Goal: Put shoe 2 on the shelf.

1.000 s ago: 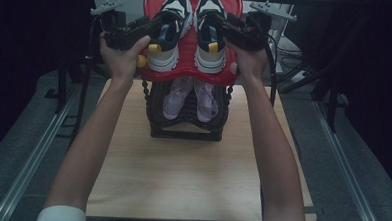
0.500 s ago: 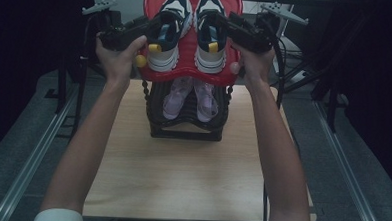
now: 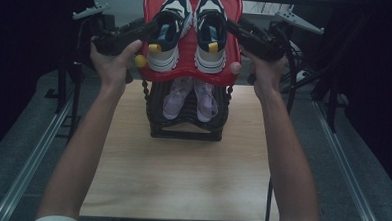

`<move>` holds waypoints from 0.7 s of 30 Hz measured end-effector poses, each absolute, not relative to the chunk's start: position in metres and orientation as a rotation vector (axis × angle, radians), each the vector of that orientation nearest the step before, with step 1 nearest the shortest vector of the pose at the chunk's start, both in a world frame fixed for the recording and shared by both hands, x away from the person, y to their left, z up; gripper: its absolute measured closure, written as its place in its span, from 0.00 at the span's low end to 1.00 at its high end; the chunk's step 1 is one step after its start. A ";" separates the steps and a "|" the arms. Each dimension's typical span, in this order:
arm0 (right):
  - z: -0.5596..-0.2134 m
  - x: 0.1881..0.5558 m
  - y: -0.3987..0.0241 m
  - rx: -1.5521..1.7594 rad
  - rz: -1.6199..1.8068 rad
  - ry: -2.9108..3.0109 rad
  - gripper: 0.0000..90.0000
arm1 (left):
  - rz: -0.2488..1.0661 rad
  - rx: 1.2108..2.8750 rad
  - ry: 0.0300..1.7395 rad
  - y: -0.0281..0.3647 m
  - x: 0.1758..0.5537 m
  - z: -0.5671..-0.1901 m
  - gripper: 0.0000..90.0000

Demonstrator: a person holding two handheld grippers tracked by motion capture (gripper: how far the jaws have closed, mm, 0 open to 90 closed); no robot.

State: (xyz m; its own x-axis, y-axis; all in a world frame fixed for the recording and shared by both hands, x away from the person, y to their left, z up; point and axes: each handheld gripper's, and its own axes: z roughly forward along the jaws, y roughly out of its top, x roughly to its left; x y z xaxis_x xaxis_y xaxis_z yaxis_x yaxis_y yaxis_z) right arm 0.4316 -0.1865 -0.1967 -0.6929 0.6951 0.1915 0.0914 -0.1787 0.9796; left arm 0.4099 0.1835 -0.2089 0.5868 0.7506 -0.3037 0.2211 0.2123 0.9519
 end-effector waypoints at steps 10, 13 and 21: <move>-0.206 0.415 -0.214 0.896 1.921 1.649 0.53 | 0.472 1.345 0.914 0.199 0.393 -0.215 0.50; -0.209 0.413 -0.220 0.901 1.921 1.646 0.53 | 0.476 1.343 0.918 0.203 0.390 -0.220 0.50; -0.228 0.406 -0.238 0.908 1.913 1.650 0.53 | 0.464 1.342 0.909 0.215 0.380 -0.233 0.50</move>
